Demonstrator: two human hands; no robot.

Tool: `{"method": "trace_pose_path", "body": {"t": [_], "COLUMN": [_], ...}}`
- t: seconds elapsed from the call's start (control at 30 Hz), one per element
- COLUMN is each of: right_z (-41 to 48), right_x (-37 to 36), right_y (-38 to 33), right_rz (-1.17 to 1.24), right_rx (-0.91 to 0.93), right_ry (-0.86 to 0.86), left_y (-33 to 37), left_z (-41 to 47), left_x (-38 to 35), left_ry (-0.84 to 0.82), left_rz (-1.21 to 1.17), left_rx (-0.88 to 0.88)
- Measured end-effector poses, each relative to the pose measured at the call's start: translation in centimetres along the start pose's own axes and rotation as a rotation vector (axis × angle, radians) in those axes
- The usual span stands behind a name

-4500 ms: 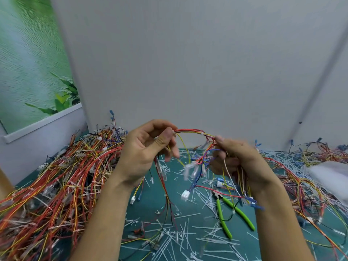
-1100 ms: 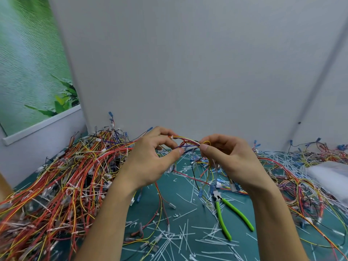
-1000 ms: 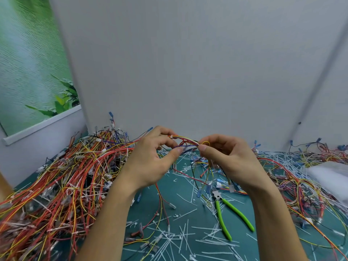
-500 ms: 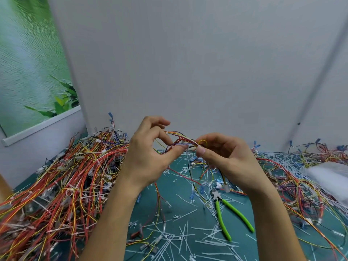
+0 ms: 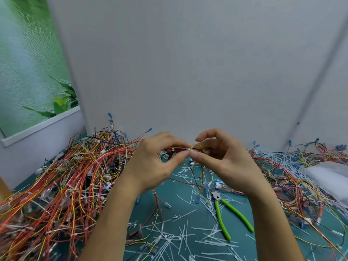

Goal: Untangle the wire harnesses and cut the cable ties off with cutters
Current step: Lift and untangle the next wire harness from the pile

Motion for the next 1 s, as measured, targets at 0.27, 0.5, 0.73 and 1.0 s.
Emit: {"method": "trace_pose_path", "body": {"t": [0.27, 0.5, 0.73, 1.0], "right_z": [0.3, 0.2, 0.5, 0.5], "right_x": [2.8, 2.7, 2.1, 2.9], "right_y": [0.8, 1.9, 1.8, 0.4], "right_rz": [-0.158, -0.133, -0.08, 0.015], "right_rx": [0.039, -0.084, -0.027, 0.117], "right_ry": [0.208, 0.054, 0.136, 0.253], "left_y": [-2.5, -3.9, -4.4, -3.8], "left_z": [-0.2, -0.5, -0.5, -0.2], "left_x": [1.1, 2.2, 2.2, 1.9], "left_ry": [0.156, 0.295, 0.286, 0.224], "left_rz": [-0.063, -0.193, -0.366, -0.397], "left_rx": [0.175, 0.276, 0.337, 0.272]}}
Point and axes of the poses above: each hand's wrist, its own z-axis towards the middle knuckle, its own x-axis out of the back of the hand, y = z × x, the point moved 7 cm from there along z, towards the middle knuckle, and after that the axes turned 5 degrees about -z, right-handed, at the moved point
